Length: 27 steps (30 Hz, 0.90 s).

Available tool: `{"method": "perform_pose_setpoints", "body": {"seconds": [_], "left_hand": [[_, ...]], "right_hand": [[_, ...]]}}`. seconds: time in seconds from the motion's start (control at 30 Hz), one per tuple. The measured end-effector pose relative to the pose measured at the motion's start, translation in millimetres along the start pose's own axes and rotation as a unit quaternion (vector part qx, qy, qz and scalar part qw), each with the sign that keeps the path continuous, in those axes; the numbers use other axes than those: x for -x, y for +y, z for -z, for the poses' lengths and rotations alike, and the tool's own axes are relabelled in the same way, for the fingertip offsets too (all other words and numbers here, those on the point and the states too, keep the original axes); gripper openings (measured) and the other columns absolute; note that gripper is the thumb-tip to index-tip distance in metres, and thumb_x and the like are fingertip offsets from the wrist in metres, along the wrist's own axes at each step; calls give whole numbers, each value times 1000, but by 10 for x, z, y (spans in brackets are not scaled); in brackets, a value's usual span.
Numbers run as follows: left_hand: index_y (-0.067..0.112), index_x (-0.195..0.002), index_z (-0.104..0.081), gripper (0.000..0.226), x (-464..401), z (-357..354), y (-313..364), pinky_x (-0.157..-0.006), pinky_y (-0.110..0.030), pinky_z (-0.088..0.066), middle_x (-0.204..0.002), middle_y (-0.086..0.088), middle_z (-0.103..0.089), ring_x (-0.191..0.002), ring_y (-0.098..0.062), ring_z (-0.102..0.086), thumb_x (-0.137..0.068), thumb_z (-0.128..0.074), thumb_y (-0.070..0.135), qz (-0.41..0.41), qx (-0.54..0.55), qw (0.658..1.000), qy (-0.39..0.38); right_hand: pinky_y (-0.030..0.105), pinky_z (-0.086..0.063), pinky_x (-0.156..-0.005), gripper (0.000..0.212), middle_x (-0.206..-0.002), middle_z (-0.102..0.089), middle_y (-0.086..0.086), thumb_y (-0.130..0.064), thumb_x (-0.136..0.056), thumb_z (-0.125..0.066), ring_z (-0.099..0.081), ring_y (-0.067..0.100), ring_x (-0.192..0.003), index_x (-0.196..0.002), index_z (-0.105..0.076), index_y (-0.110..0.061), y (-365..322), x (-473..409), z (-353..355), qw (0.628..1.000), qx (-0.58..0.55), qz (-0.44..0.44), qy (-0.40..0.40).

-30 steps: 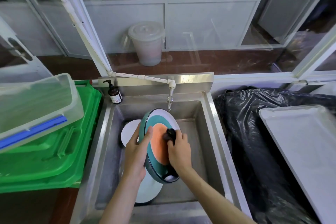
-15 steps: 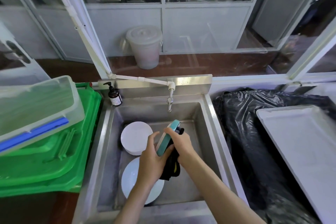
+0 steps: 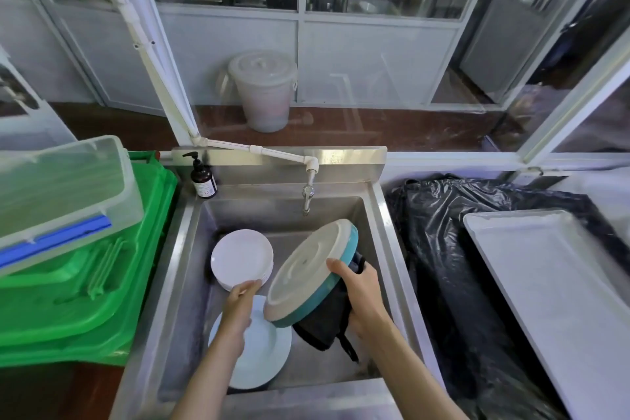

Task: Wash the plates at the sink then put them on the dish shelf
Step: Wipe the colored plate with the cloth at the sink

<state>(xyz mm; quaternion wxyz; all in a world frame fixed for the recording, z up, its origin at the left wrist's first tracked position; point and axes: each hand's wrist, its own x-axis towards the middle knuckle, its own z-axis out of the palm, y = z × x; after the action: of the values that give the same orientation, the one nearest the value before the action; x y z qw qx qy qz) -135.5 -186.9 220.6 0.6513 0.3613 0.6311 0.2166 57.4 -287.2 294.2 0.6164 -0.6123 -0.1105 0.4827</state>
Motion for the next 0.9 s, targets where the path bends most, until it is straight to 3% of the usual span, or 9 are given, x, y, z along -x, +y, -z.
{"method": "perform_pose_setpoints", "body": {"seconds": [0.07,0.17,0.3,0.4,0.5,0.7,0.77,0.83,0.9], "left_hand": [[25,-128,-65,39,-38,-3,-66,-100,-46,-50,-128,-6,-67,-117,-27,-62,-95,-70,44,82,68,992,-66],[25,-133,-69,45,52,-149,-6,-100,-46,-51,-129,-8,-72,-119,-31,-64,-96,-63,50,67,181,966,-173],[18,-138,-65,48,154,-260,148,-95,-48,-53,-129,-15,-72,-116,-37,-67,-100,-56,47,44,260,954,-145],[14,-138,-63,45,176,-195,185,-85,-47,-55,-125,-19,-73,-111,-40,-68,-95,-62,26,32,244,961,-125],[31,-136,-64,48,244,-159,350,-90,-51,-56,-128,-13,-72,-119,-39,-65,-92,-66,12,-31,234,966,-100],[51,-139,-55,79,502,-284,712,-104,-53,-52,-138,7,-64,-127,-26,-61,-86,-75,-5,-235,117,964,-32],[52,-143,-51,80,598,-307,785,-104,-39,-50,-140,23,-59,-129,-9,-57,-88,-78,0,-310,13,950,-40],[50,-148,-46,79,711,-325,839,-99,-21,-45,-136,40,-53,-128,8,-51,-90,-77,7,-367,-99,924,-49],[49,-152,-40,79,794,-361,851,-97,-9,-41,-133,49,-48,-125,18,-48,-92,-75,12,-398,-181,897,-56]], "right_hand": [[50,-62,-87,26,-108,-77,19,-11,-89,-79,-75,36,-100,-113,-71,-9,-87,35,84,999,-22,9,-24],[52,-61,-89,41,-111,-75,22,-21,-75,-85,-74,39,-101,-112,-72,-10,-133,60,166,997,-46,11,-57],[52,-60,-91,58,-119,-72,27,-25,-75,-85,-71,44,-110,-125,-65,-3,-77,76,267,993,-26,-1,-112],[46,-60,-89,42,-117,-75,20,-23,-89,-75,-73,35,-109,-127,-65,-8,-10,79,355,993,-31,5,-114],[34,-60,-82,26,-101,-80,9,-31,-100,-66,-77,22,-96,-115,-70,-9,91,19,422,998,27,-4,-49],[31,-42,-66,74,-64,-58,0,-84,-80,-52,-55,19,-66,-67,-53,-11,432,-178,588,969,226,-13,99],[37,-48,-76,74,-79,-66,6,-83,-82,-51,-62,24,-80,-75,-62,-10,467,-274,682,967,198,-54,150],[41,-51,-97,75,-108,-72,10,-79,-85,-60,-66,28,-106,-107,-70,-8,462,-397,760,971,120,-80,193],[40,-54,-94,64,-110,-73,9,-65,-88,-70,-68,29,-109,-117,-70,-8,353,-505,787,975,58,-76,203]]}}
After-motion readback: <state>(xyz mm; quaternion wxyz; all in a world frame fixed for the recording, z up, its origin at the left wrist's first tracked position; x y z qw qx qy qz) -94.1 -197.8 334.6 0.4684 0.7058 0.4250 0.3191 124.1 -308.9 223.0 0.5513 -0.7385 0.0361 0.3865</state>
